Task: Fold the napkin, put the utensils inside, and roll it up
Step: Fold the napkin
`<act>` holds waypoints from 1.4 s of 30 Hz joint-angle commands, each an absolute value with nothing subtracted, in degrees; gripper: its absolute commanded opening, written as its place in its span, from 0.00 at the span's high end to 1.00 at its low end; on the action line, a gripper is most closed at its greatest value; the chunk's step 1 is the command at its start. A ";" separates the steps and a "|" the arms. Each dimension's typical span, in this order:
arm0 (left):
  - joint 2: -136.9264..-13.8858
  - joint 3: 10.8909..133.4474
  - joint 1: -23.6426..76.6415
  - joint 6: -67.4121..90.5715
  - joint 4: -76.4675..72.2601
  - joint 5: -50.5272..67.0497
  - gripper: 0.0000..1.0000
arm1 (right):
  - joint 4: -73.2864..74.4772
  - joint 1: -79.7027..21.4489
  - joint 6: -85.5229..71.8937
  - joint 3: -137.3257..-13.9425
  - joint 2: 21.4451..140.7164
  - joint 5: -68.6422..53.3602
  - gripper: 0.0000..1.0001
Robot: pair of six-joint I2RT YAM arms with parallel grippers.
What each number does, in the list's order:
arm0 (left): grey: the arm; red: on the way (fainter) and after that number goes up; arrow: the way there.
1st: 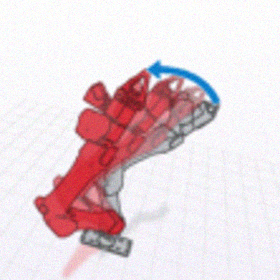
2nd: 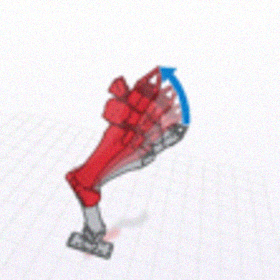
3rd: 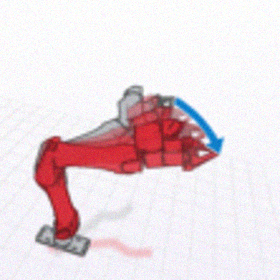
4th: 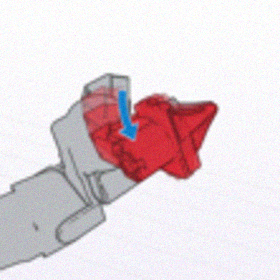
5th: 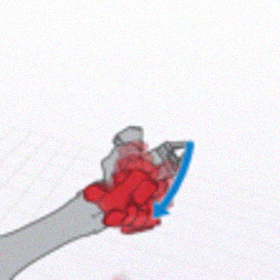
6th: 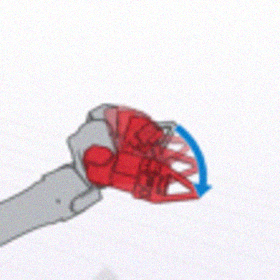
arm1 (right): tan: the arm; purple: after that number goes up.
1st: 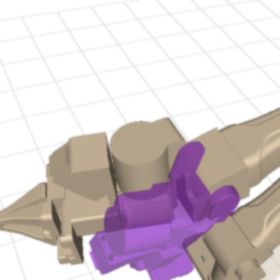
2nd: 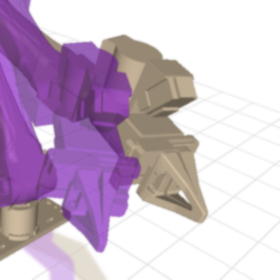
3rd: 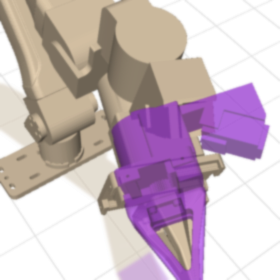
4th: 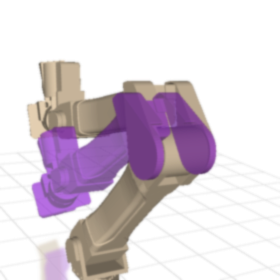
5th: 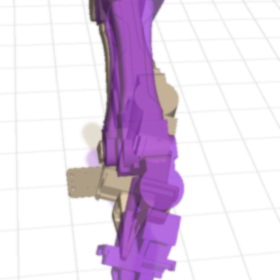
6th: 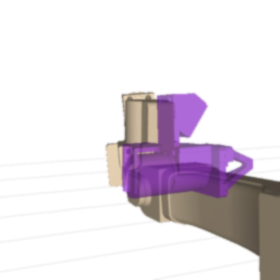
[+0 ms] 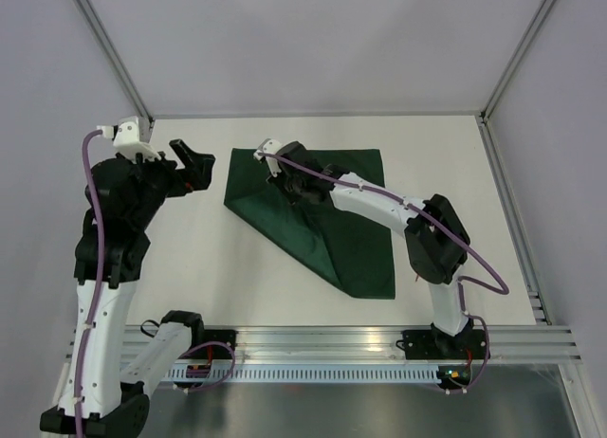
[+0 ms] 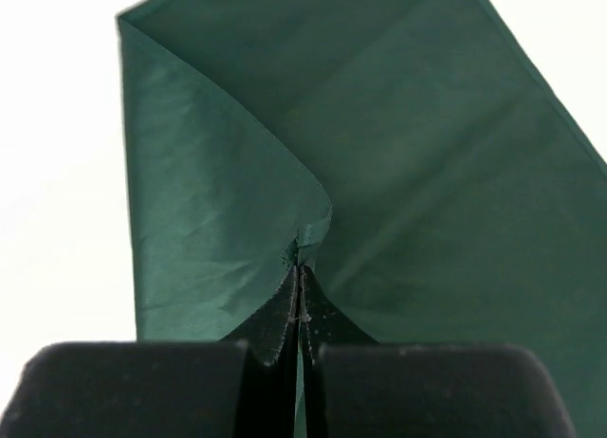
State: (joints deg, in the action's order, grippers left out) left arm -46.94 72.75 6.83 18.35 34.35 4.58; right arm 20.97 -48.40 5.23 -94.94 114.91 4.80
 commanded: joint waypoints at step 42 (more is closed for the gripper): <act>-57.30 67.85 6.59 17.58 26.46 11.69 0.00 | 12.74 -24.35 7.21 -90.18 114.17 1.67 0.99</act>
State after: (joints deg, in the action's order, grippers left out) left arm -57.12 68.05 6.83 18.33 28.53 9.76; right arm 14.48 -24.82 8.14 -90.24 114.91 1.30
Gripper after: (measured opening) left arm 0.993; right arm 0.007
